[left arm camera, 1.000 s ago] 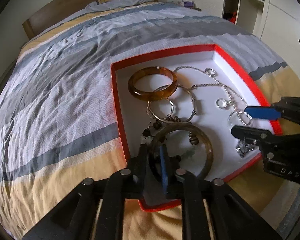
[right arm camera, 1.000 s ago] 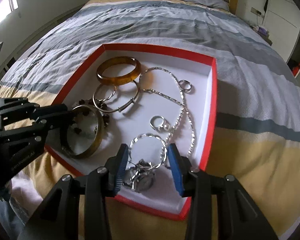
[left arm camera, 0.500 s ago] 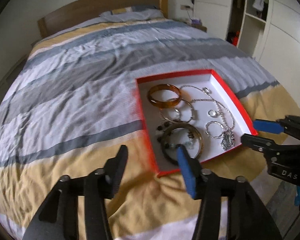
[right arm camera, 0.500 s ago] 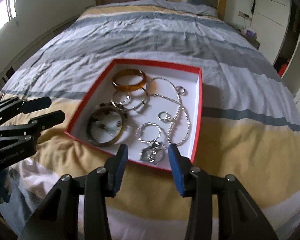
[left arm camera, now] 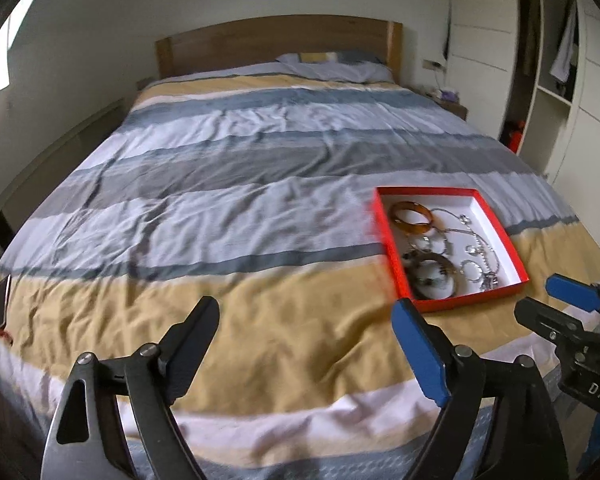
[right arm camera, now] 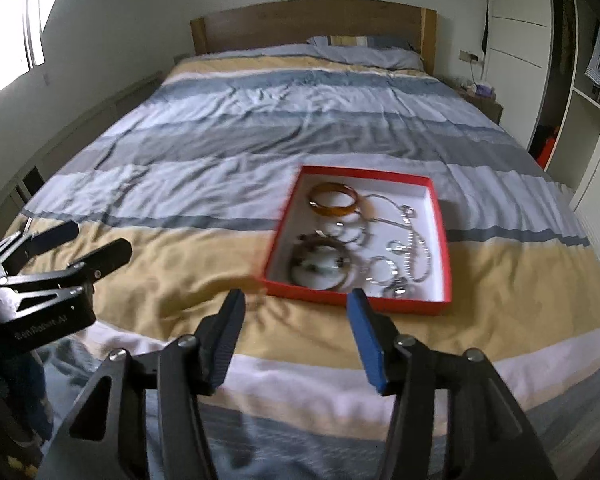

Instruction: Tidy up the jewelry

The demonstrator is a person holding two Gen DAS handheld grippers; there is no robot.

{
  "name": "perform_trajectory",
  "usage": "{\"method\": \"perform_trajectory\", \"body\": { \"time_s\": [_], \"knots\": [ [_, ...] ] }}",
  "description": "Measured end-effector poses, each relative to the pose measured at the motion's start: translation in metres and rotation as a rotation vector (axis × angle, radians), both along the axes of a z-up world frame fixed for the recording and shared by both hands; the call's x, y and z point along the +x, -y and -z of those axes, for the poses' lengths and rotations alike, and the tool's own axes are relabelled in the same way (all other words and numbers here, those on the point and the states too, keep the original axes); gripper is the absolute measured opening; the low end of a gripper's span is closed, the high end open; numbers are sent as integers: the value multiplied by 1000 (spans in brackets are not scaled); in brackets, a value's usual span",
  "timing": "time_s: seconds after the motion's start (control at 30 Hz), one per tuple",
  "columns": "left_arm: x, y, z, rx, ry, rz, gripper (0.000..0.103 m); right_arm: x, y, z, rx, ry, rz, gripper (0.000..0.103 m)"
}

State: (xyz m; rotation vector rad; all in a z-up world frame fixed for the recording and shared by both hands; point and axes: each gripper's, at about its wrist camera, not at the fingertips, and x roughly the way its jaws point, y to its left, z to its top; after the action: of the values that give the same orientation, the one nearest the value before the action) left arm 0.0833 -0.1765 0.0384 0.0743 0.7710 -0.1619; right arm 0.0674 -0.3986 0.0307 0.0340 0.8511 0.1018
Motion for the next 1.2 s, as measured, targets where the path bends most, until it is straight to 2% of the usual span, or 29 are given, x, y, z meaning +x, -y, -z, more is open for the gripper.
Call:
{"method": "perform_trajectory", "body": {
  "time_s": [0.2, 0.5, 0.83, 1.2],
  "knots": [
    [-21, -45, -2, -9, 6, -61, 99, -22, -37, -8, 4, 36, -5, 66],
    [-58, -91, -8, -7, 62, -109, 101, -48, -69, -7, -5, 75, 1, 70],
    [-89, -117, -14, 5, 114, -150, 101, -66, -78, 4, -44, 82, 30, 70],
    [-100, -113, -6, 40, 128, -142, 102, -72, -66, 13, -47, 91, 102, 71]
  ]
}}
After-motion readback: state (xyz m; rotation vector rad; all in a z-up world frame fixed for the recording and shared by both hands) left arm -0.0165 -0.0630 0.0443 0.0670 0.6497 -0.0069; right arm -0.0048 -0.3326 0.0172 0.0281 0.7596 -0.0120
